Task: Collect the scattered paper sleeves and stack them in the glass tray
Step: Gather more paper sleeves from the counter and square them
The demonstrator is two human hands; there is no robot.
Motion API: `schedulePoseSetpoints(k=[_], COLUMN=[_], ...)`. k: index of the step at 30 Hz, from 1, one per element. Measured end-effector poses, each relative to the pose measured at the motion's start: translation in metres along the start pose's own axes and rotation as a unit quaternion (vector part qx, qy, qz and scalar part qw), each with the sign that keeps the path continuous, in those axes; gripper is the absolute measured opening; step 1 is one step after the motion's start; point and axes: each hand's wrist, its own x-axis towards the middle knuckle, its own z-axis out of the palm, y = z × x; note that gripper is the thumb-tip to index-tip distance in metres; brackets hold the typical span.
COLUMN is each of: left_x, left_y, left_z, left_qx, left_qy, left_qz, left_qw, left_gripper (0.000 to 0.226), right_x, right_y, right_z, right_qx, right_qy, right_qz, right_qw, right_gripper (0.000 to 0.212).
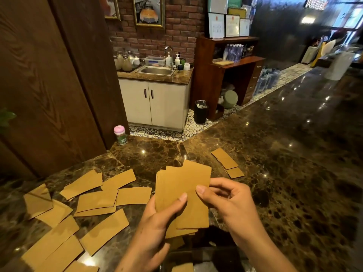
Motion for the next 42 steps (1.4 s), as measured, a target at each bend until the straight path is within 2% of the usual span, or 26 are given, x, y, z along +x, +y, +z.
schedulePoseSetpoints(k=[6,8,10,11,13,15,17,18,19,21,23,25,26,28,30,31,33,35,36,39,42], left_x=[-0.004,-0.009,-0.010,-0.016,-0.009,-0.010,-0.017,-0.021,-0.018,-0.017,-0.018,-0.019,-0.020,-0.022,-0.020,-0.019,-0.016,-0.015,-0.016,-0.015,-0.015], left_y=[-0.002,-0.002,-0.001,-0.001,0.000,0.001,0.005,0.002,-0.002,-0.005,0.000,0.004,0.005,0.009,0.010,0.010,0.010,0.010,0.011,0.011,0.014], left_z=[0.002,0.001,0.002,-0.003,-0.005,-0.005,0.003,0.001,0.004,0.004,0.006,0.008,0.009,0.011,0.009,0.009,0.005,0.004,0.006,0.008,0.004], left_qx=[0.018,0.008,0.003,-0.039,-0.087,-0.088,-0.097,-0.106,-0.069,-0.009,0.010,0.030,0.032,0.022,0.016,0.010,0.008,0.024,0.031,0.036,-0.015], left_qy=[0.000,-0.010,-0.049,-0.074,-0.057,-0.047,-0.081,-0.065,-0.055,-0.065,-0.075,-0.079,-0.080,-0.072,-0.034,-0.011,0.025,0.029,0.024,0.006,0.002], left_qz=[-0.006,-0.021,-0.039,-0.025,0.009,0.015,-0.007,-0.019,-0.032,-0.046,-0.066,-0.055,-0.041,-0.017,0.000,0.010,0.024,0.032,0.034,0.035,0.021], left_qw=[1.000,1.000,0.998,0.996,0.995,0.995,0.992,0.992,0.996,0.997,0.995,0.995,0.995,0.997,0.999,1.000,0.999,0.999,0.999,0.999,1.000], left_gripper=[0.041,0.036,0.030,0.031,0.046,0.049,0.035,0.026,0.025,0.050,0.063,0.064,0.064,0.063,0.065,0.062,0.055,0.059,0.060,0.055,0.042], right_x=[0.002,0.004,0.006,0.006,0.007,0.009,0.010,0.009,0.008,0.007,0.007,0.010,0.011,0.013,0.012,0.011,0.013,0.012,0.010,0.008,0.008], right_y=[-0.005,-0.010,-0.015,-0.018,-0.017,-0.016,-0.015,-0.015,-0.017,-0.026,-0.040,-0.051,-0.053,-0.054,-0.057,-0.058,-0.062,-0.065,-0.064,-0.055,-0.047], right_z=[-0.005,-0.006,-0.008,-0.010,-0.016,-0.021,-0.026,-0.027,-0.027,-0.026,-0.021,-0.019,-0.018,-0.019,-0.021,-0.024,-0.027,-0.024,-0.020,-0.012,-0.015], right_qx=[0.008,-0.021,-0.065,-0.083,-0.135,-0.231,-0.339,-0.372,-0.389,-0.404,-0.415,-0.380,-0.354,-0.345,-0.372,-0.401,-0.446,-0.436,-0.426,-0.415,-0.325], right_qy=[-0.052,-0.035,0.007,-0.002,-0.065,-0.145,-0.197,-0.210,-0.216,-0.200,-0.167,-0.145,-0.126,-0.071,-0.066,-0.091,-0.192,-0.290,-0.307,-0.262,-0.188], right_qz=[0.025,-0.027,-0.151,-0.224,-0.344,-0.388,-0.396,-0.392,-0.383,-0.352,-0.287,-0.187,-0.155,-0.152,-0.142,-0.115,-0.035,0.032,0.041,0.015,0.003], right_qw=[0.998,0.999,0.986,0.971,0.927,0.880,0.830,0.815,0.809,0.820,0.847,0.894,0.914,0.924,0.915,0.904,0.873,0.851,0.850,0.871,0.927], right_gripper=[0.025,0.027,0.026,0.025,0.027,0.029,0.032,0.034,0.034,0.032,0.040,0.067,0.073,0.070,0.066,0.063,0.046,0.029,0.027,0.033,0.024])
